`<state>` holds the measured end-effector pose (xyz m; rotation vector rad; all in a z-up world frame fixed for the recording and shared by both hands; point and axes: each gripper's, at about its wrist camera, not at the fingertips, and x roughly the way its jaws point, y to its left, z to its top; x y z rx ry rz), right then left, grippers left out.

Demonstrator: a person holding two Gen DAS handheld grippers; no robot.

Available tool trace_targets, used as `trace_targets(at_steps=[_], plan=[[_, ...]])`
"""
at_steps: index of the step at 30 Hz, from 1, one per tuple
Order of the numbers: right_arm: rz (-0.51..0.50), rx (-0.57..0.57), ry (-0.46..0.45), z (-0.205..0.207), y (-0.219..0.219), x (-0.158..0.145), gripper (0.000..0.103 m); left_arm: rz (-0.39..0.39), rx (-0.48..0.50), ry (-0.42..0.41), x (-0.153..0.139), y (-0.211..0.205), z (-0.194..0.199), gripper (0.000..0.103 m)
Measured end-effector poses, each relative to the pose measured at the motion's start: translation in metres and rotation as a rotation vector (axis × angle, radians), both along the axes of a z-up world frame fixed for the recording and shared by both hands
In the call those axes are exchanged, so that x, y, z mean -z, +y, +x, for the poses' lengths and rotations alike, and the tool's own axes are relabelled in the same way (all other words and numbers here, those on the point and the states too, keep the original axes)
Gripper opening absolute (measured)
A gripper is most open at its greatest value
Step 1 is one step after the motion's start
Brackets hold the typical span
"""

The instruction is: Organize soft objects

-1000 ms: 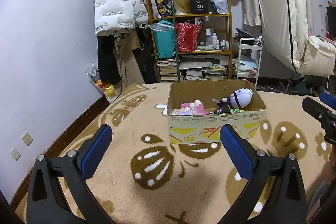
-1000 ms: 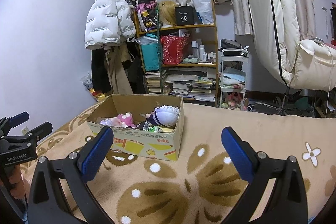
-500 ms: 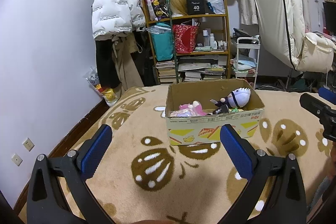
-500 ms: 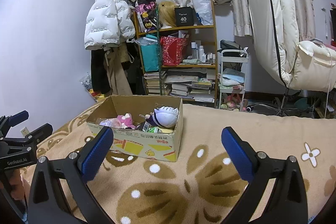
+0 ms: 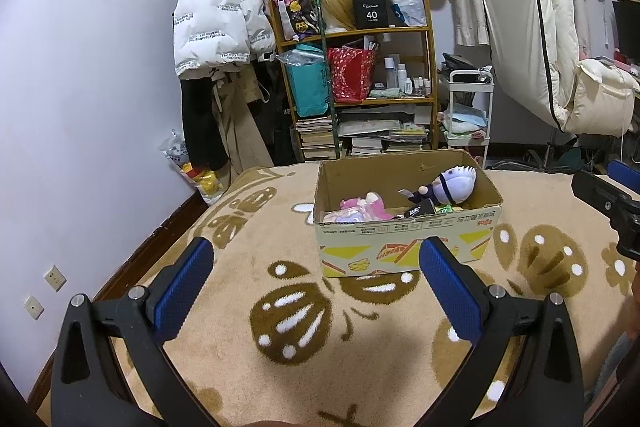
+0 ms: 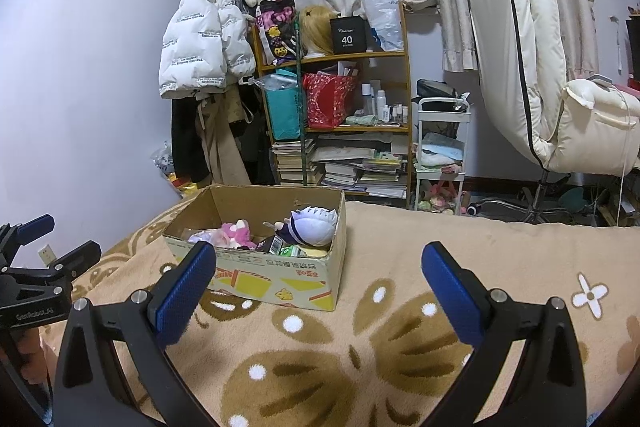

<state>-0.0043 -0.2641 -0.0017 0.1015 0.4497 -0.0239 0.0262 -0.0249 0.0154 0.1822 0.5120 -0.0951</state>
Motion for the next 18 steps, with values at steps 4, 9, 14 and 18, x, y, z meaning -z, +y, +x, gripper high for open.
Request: trace_targets(at_steps=[4, 9, 14, 18], plan=[[-0.001, 0.008, 0.001, -0.0003, -0.0011, -0.0022, 0.103, 0.0, -0.001, 0.0, 0.0001, -0.0002, -0.0002, 0.102], [-0.005, 0.005, 0.002, -0.0002, -0.0021, -0.0022, 0.103, 0.001, -0.001, -0.005, -0.0009, 0.0002, -0.0006, 0.102], [-0.005, 0.007, 0.002, -0.0003, -0.0007, -0.002, 0.103, 0.002, 0.001, -0.007, -0.002, 0.0017, -0.0008, 0.102], [-0.004, 0.008, 0.002, -0.0002, -0.0003, -0.0021, 0.103, 0.006, 0.006, -0.009, -0.0029, 0.0016, -0.0012, 0.102]])
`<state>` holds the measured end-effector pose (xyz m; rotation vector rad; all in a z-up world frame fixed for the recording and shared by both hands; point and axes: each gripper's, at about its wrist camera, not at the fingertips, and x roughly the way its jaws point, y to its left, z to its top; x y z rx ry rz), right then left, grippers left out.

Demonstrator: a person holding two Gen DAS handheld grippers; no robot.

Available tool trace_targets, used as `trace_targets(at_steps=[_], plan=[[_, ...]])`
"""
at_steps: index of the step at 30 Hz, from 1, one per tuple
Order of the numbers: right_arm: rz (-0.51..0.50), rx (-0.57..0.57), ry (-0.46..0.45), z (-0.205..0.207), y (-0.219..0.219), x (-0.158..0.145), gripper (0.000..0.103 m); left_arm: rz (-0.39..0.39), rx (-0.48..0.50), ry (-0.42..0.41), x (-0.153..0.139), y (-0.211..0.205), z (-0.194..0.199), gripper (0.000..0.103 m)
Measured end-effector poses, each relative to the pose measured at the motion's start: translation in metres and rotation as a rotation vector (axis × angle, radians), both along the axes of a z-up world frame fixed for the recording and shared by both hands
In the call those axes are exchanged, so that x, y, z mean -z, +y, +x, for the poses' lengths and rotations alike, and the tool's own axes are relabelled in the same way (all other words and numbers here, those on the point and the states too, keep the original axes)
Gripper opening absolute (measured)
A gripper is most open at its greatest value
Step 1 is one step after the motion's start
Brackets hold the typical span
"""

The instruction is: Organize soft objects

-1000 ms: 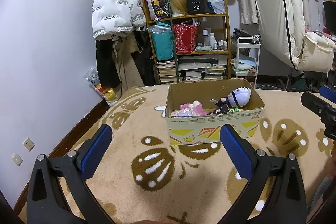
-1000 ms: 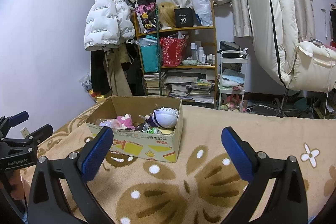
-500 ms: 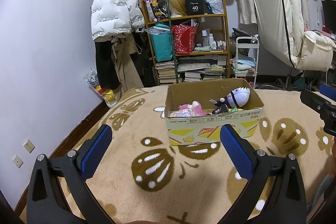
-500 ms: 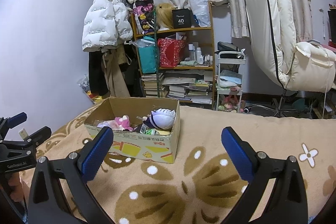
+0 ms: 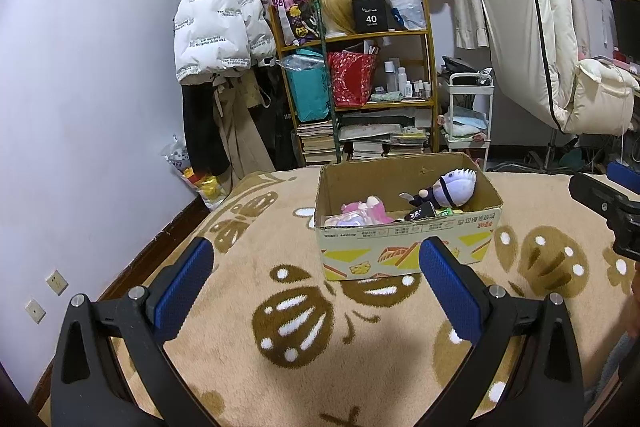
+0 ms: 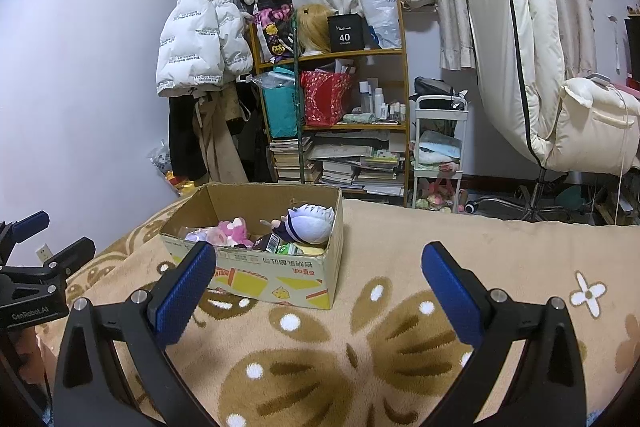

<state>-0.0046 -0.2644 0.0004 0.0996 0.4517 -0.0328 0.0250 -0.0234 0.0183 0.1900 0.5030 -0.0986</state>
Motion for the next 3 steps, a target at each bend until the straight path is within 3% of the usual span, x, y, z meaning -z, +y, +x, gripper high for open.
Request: trace_targets(at_steps=[3], plan=[[0.0, -0.001, 0.0, 0.0001, -0.0006, -0.0001, 0.103, 0.003, -0.002, 0.002, -0.0018, 0.0014, 0.0013, 0.102]])
